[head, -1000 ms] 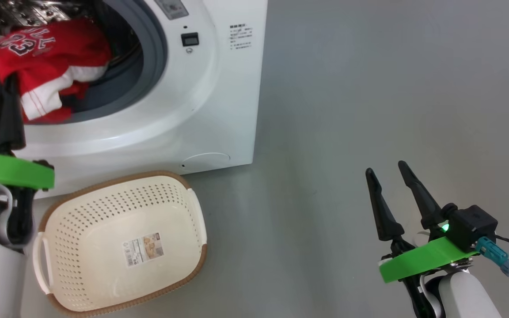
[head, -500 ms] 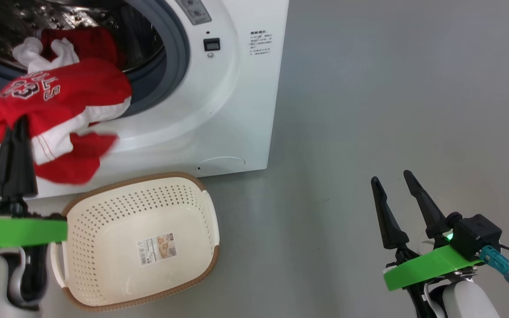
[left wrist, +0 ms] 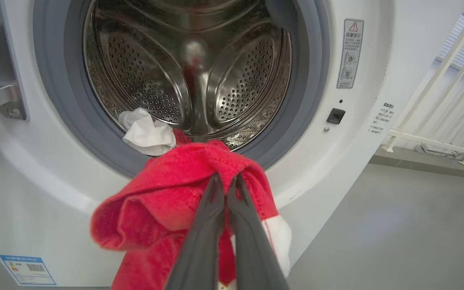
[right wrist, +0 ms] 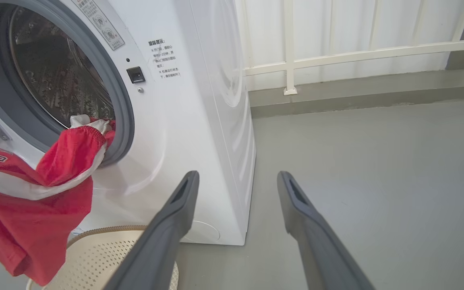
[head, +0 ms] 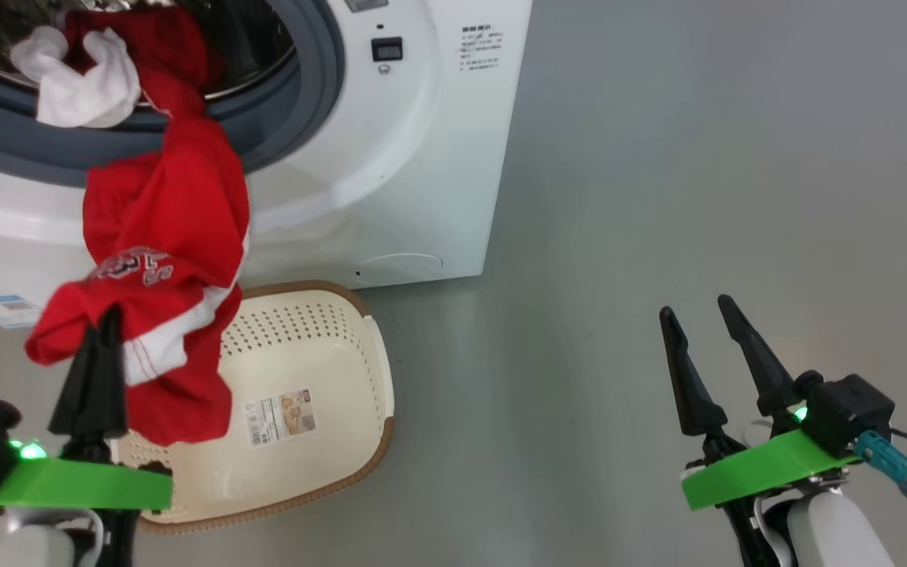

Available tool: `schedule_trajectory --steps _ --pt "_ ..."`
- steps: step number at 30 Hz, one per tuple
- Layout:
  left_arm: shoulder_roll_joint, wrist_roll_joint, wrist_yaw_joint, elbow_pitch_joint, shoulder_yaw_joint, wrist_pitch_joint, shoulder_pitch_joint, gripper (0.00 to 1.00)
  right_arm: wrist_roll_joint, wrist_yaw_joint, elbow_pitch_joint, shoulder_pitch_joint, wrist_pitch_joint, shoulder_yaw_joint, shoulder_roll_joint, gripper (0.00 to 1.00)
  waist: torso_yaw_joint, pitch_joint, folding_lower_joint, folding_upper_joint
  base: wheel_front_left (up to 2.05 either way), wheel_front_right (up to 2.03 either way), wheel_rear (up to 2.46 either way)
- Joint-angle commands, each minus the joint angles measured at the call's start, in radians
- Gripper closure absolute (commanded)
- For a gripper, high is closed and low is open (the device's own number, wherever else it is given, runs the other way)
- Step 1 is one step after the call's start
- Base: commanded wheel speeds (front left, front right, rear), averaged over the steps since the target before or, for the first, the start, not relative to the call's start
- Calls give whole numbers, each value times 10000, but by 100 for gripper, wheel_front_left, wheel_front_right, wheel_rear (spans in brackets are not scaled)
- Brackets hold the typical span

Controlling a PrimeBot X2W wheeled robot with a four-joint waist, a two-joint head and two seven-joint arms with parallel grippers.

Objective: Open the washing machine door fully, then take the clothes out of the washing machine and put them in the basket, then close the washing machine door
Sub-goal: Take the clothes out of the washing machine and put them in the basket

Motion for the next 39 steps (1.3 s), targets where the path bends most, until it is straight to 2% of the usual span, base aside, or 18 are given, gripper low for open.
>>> schedule_trajectory --steps 1,8,22,32,39 --pt "256 30 48 67 230 -62 -30 100 -52 16 -296 -308 -118 259 24 0 -50 156 0 -1 0 0 0" --pt "316 -170 48 1654 -199 -63 -476 100 -15 16 -390 -495 -118 266 24 0 -267 687 0 -1 0 0 0" --pt "780 -450 48 4469 -1203 -63 -1831 100 178 16 -684 -953 -118 407 24 0 -835 1886 0 -1 0 0 0" --pt "1278 -871 48 6190 -2451 -63 -3007 100 350 16 -912 -1197 -118 560 24 0 -1132 2900 0 -1 0 0 0" --pt "1832 -1471 48 7356 -3484 -63 -3994 100 446 16 -1095 -1520 -118 829 24 0 -1401 3768 0 -1 0 0 0"
